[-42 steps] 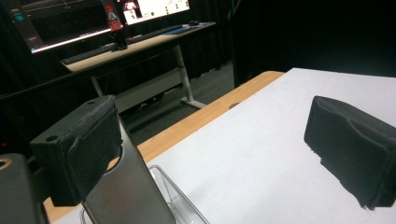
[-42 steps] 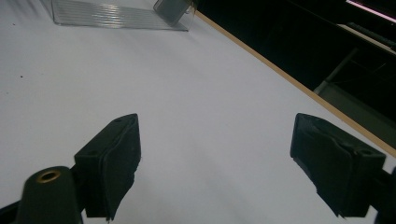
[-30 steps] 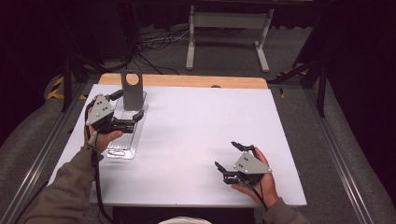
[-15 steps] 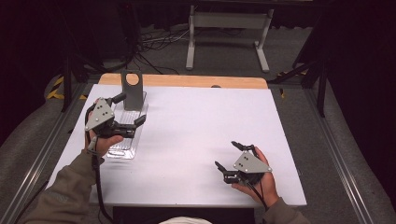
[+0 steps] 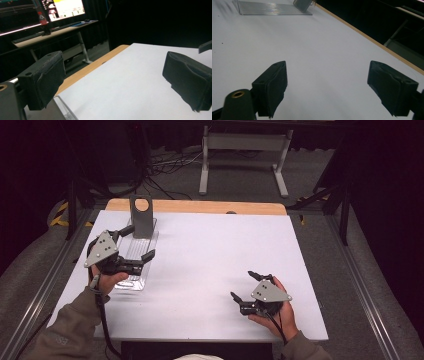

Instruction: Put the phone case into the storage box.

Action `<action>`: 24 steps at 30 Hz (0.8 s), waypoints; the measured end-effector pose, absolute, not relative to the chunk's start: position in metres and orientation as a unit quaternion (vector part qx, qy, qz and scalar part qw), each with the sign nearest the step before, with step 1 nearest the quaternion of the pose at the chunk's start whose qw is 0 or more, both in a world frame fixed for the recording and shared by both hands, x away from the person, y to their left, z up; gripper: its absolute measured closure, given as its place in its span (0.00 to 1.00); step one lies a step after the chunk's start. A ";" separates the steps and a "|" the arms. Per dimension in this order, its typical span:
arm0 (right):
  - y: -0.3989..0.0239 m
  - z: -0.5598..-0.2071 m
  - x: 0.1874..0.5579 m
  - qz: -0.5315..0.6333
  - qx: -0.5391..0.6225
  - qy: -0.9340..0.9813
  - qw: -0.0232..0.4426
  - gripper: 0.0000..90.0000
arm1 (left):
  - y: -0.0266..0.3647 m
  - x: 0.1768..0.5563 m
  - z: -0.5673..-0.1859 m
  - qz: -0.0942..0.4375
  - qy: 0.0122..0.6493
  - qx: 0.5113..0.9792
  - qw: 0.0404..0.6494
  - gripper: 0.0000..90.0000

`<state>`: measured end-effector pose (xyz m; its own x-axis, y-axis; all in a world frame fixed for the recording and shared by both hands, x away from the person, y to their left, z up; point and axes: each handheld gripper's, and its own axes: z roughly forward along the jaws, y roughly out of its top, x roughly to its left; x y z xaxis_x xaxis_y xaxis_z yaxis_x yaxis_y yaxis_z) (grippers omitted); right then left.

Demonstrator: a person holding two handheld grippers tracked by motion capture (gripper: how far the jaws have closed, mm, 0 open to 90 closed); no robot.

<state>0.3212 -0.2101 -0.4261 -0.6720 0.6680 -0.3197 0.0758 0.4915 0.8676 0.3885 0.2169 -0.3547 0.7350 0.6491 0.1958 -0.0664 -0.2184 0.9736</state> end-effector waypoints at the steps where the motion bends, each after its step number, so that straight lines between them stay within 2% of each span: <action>1: -0.209 -0.427 0.321 0.443 0.232 0.800 0.332 0.19 | 0.215 0.388 -0.356 0.302 0.199 0.722 0.590 0.06; 24: -0.209 -0.424 0.317 0.444 0.222 0.797 0.344 0.19 | 0.195 0.356 -0.375 0.304 0.171 0.744 0.569 0.06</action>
<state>0.3166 -0.2091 -0.4237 -0.6646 0.6595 -0.3512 0.0482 0.5068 0.8607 0.3562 0.1949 -0.3750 0.7559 0.6017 0.2581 -0.0912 -0.2936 0.9516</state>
